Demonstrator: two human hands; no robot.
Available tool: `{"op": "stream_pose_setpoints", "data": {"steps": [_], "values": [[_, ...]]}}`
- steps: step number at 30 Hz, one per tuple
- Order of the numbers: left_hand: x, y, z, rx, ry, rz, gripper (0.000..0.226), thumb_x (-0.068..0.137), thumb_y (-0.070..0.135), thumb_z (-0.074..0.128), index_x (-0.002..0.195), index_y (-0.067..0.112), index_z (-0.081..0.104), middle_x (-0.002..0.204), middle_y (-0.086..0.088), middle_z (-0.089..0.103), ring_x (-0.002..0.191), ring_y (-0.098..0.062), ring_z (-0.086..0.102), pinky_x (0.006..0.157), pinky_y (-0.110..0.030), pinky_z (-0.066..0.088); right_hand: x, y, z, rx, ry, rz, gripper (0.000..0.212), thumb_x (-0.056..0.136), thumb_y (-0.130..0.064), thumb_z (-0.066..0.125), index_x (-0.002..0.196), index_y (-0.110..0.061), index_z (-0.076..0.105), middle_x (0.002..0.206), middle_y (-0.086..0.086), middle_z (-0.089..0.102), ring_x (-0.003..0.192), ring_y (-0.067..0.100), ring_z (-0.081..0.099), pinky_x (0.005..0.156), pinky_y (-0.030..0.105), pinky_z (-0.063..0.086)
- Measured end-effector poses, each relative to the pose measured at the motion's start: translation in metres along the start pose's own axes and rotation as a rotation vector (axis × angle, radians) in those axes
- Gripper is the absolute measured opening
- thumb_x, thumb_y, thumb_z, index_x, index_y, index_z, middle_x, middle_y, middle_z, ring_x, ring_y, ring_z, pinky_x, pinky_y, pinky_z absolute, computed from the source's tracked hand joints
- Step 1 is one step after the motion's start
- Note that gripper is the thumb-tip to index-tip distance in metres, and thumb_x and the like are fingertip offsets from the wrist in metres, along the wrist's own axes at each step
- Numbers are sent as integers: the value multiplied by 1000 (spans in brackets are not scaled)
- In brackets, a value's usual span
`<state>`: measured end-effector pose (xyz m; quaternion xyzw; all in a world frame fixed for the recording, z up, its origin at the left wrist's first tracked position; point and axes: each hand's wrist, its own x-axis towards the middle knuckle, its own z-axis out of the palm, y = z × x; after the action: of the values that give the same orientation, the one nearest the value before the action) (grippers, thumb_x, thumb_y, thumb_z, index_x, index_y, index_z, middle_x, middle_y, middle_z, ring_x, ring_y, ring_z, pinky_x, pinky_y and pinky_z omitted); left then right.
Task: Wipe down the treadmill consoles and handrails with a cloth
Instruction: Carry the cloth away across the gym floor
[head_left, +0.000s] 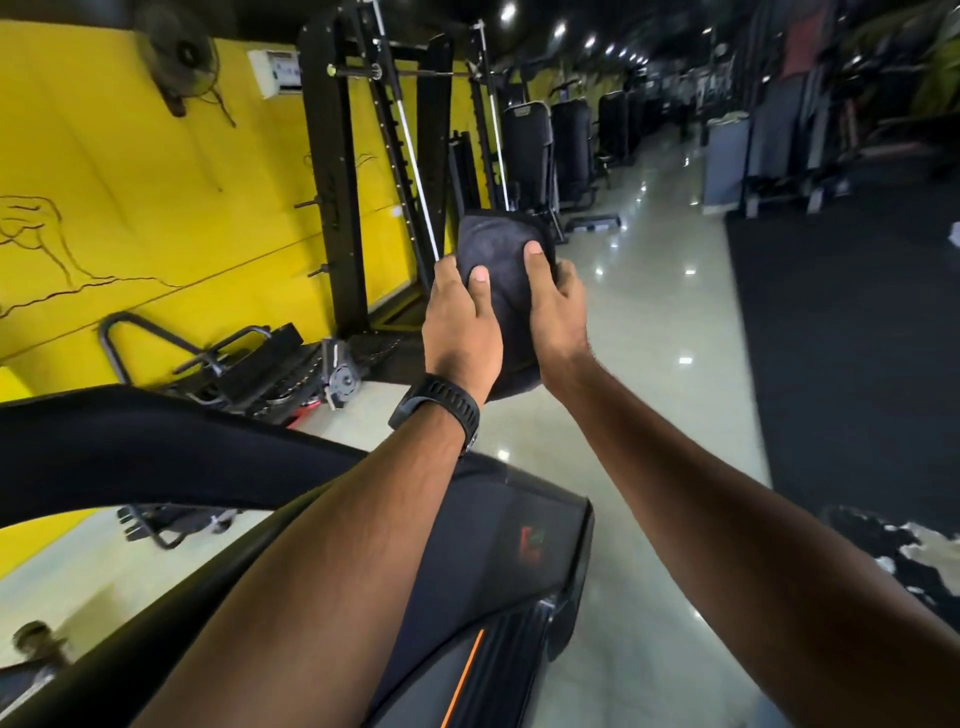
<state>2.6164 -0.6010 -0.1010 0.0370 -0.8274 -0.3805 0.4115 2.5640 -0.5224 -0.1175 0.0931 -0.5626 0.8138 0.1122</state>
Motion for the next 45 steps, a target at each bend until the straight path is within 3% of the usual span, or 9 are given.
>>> {"op": "stream_pose_setpoints", "data": {"steps": [8,13,19,24,28,35,40,43,45], "values": [[56,-8,108,-73,-64,-41,24,109,29,34,119,11,46,104,1,54,89,-17,51,73,-27,35,105,19,-48,-71,60,1,37,102,-46,54,117,-12,57,111,-3,65,106,12,62,94,31,52],[92,-30,170,-151,-99,-64,16,108,29,35,110,15,44,97,2,55,83,-17,52,72,-28,35,162,40,-70,-157,62,45,34,101,-49,54,118,-20,57,111,-8,63,106,9,60,95,31,50],[152,-64,249,-250,-164,-65,23,107,31,39,111,11,48,102,0,59,88,-17,55,75,-28,37,253,77,-85,-226,84,39,36,104,-46,50,120,-14,57,115,1,65,108,17,62,92,32,53],[214,-96,314,-346,-206,-119,28,106,38,41,115,13,51,97,9,56,82,0,53,72,-27,39,342,109,-80,-279,105,-2,28,107,-42,45,113,-16,53,104,-4,62,99,14,60,83,28,51],[265,-119,360,-424,-256,-227,36,103,48,44,121,19,54,111,5,58,98,-12,55,77,-26,41,408,126,-79,-302,92,20,35,106,-47,43,119,-16,52,113,1,62,108,19,60,94,38,52],[328,-143,444,-430,-247,-228,37,102,48,47,113,15,60,108,3,64,99,-14,61,85,-33,49,514,160,-91,-295,101,35,34,106,-47,43,118,-17,52,113,0,61,110,19,59,98,38,50],[379,-155,521,-429,-239,-232,30,104,46,43,107,18,55,95,14,58,87,3,54,78,-28,43,604,181,-112,-279,67,30,36,104,-51,48,116,-18,55,112,-1,62,107,16,60,94,35,51],[410,-155,576,-415,-225,-225,32,105,43,41,112,16,55,104,5,59,87,1,53,82,-29,41,664,189,-132,-257,18,46,37,102,-51,53,120,-18,53,113,-5,62,104,10,60,85,27,51],[435,-153,618,-409,-219,-233,35,106,42,40,115,12,56,108,2,59,92,-9,56,84,-30,41,710,196,-149,-251,-1,49,38,100,-50,57,122,-19,52,114,-6,62,106,11,61,88,28,52]]}}
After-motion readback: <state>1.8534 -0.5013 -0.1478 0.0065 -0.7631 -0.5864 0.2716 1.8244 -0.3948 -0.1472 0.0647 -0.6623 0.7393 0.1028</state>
